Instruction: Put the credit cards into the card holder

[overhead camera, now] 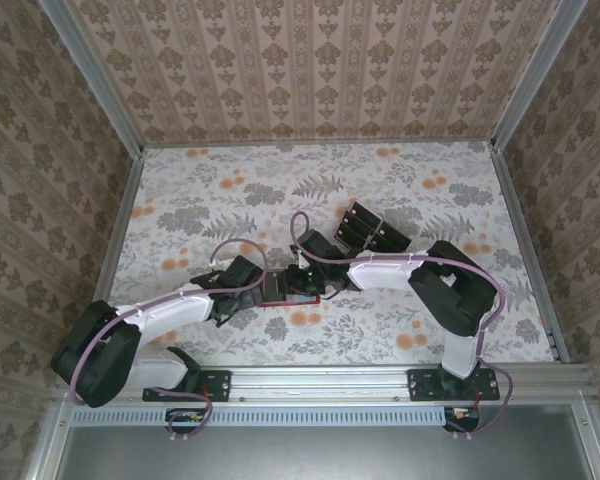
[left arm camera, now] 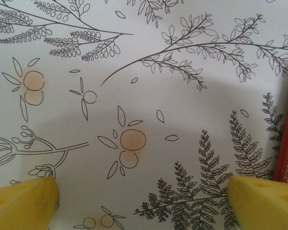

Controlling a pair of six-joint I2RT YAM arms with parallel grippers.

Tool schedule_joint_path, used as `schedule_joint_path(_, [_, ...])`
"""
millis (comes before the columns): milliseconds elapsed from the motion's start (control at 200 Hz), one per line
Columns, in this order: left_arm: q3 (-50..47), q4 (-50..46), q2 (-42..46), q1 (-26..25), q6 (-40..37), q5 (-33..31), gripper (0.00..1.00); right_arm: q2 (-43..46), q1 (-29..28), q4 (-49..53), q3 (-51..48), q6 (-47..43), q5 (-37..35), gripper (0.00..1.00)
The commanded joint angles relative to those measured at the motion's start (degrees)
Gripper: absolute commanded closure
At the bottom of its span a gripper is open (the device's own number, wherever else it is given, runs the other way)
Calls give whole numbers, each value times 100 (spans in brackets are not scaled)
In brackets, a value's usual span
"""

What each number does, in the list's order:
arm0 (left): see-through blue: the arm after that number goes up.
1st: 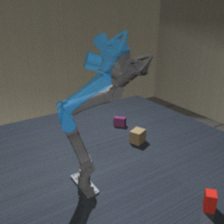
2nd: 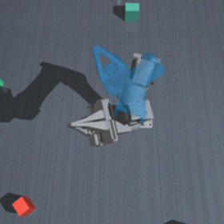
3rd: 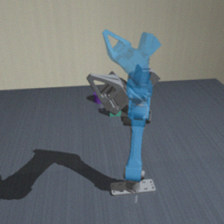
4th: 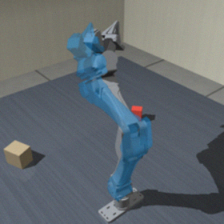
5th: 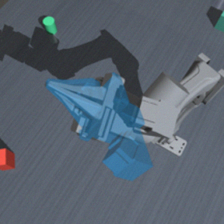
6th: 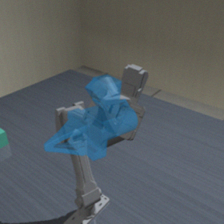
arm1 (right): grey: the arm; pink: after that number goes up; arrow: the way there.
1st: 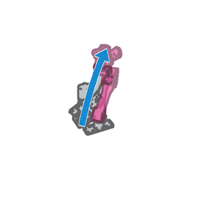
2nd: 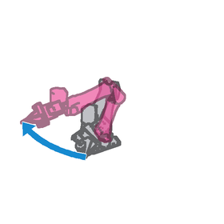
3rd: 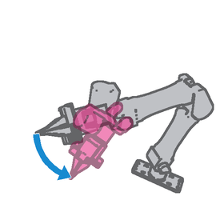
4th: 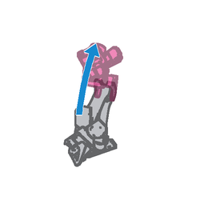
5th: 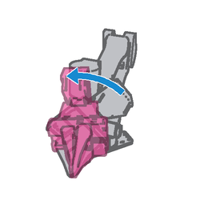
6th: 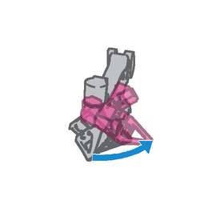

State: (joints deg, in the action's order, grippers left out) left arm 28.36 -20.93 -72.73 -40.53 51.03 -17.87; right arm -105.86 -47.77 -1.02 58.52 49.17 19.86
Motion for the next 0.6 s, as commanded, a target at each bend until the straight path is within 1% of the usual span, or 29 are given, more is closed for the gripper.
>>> schedule_joint_path(0, [-164, 263, -215, -51, 140, 519, 0, -166, 22, 143, 68, -96, -47, 66])
schedule_joint_path(260, [-173, 298, -250, -50, 144, 523, 0, -315, -4, 97, 178, -82, 53, 68])
schedule_joint_path(460, [-190, 325, -258, -47, 144, 535, 0, -377, -22, 96, 238, -87, 104, 73])
schedule_joint_path(595, [-216, 346, -276, -46, 153, 537, 0, -415, -26, 89, 262, -82, 146, 74])
